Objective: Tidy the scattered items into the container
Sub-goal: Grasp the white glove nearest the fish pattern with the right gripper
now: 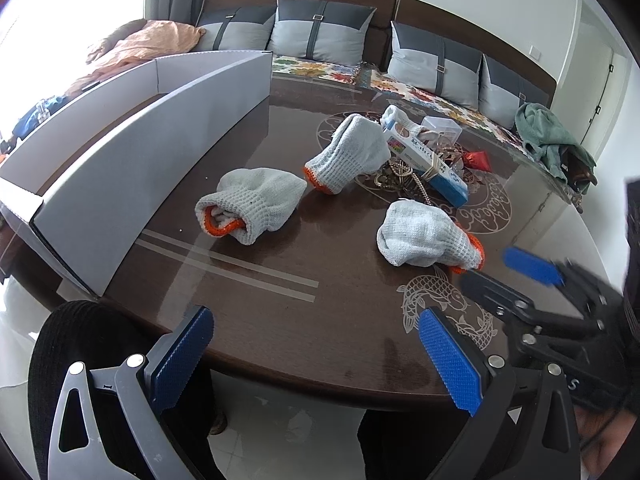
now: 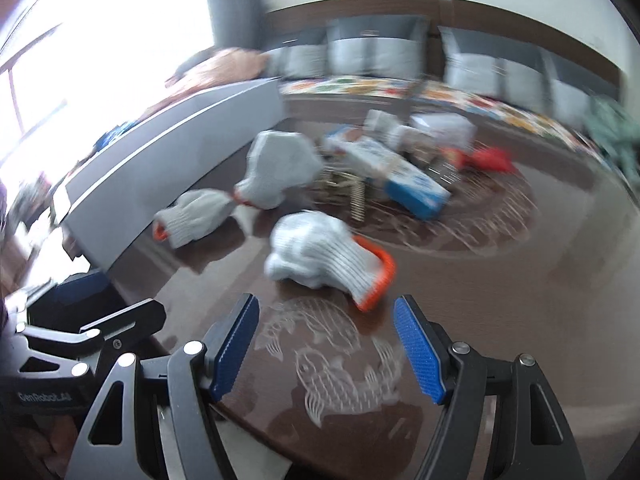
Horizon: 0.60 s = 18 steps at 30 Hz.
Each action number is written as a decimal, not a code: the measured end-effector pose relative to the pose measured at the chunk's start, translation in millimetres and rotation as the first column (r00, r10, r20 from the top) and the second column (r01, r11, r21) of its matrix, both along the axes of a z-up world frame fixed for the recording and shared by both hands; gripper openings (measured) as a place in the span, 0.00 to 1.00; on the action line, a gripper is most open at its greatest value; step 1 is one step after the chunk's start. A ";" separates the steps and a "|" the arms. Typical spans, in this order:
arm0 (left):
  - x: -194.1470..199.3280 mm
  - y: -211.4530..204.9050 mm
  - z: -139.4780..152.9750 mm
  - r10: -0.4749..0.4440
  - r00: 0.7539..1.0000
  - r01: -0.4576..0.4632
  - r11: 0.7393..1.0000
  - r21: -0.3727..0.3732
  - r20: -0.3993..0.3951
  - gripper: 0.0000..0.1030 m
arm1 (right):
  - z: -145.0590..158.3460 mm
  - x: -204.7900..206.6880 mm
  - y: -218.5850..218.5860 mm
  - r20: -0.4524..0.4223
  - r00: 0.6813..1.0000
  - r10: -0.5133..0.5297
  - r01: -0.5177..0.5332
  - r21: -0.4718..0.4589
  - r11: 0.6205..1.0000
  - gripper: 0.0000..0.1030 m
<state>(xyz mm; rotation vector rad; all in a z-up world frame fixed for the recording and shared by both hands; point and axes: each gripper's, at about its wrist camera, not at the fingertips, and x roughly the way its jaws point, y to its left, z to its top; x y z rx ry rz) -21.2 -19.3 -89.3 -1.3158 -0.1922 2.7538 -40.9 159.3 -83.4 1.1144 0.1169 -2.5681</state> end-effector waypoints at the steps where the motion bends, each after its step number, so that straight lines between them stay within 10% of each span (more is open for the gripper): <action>1: -0.4 -0.7 -0.1 0.002 1.000 -0.002 1.000 0.004 0.001 1.00 | 0.4 -5.7 -3.9 -0.001 0.998 0.056 -0.056 0.019 0.998 0.69; 16: -1.4 -2.2 -1.4 -0.001 1.000 0.001 1.000 0.019 0.014 1.00 | -23.6 -71.1 -25.0 0.075 0.965 0.253 -0.262 0.162 0.951 0.69; 18: -1.5 -2.3 -1.7 -0.002 1.000 0.002 1.000 0.019 0.016 1.00 | -27.0 -79.8 -22.0 0.138 0.967 0.215 -0.235 0.145 0.961 0.54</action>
